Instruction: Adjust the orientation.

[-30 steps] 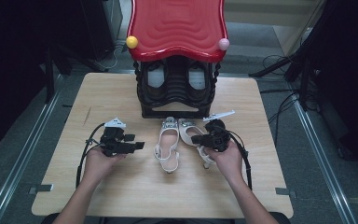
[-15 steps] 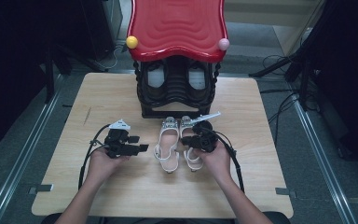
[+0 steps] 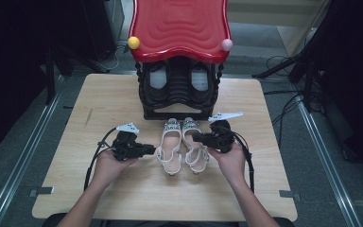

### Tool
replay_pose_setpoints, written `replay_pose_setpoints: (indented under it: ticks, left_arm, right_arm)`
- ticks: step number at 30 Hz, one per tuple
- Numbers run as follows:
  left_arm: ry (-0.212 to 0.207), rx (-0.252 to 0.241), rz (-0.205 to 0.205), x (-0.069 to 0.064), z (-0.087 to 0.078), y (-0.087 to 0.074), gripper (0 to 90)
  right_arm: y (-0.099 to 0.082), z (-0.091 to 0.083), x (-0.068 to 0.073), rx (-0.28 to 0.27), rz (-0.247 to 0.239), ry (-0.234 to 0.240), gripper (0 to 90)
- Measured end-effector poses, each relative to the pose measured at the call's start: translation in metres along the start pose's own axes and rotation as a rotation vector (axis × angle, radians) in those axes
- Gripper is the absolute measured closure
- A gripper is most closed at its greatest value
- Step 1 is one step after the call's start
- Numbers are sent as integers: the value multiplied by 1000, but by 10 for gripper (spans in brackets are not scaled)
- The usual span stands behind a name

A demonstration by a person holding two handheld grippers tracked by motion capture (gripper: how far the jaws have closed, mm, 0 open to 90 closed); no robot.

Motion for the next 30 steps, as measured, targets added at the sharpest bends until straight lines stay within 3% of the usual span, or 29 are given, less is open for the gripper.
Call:
replay_pose_setpoints:
  ticks: [6,13,19,24,30]
  left_arm:
    - [-6,27,-7,1,8,3,853]
    - [-12,40,-34,6,17,6,843]
    - [-21,41,-32,7,22,10,843]
    - [-31,44,-34,7,24,11,843]
    - [-42,38,-38,3,28,11,850]
  right_arm:
    - [-10,-15,-19,-9,40,-42,900]
    - [-24,-13,-36,29,83,-85,900]
    - [-32,-10,-39,57,89,-111,900]
    - [-36,1,-37,90,78,-101,900]
    - [-37,3,-36,78,78,-92,900]
Point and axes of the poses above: each handheld gripper's, and its own axes: z roughly forward along the jaws, y roughly out of its top, x roughly to its left, the point moved 2 cm from there along z, roughly forward along the jaws, and after that the axes turned 5 degrees about y, right-handed, at the moved point
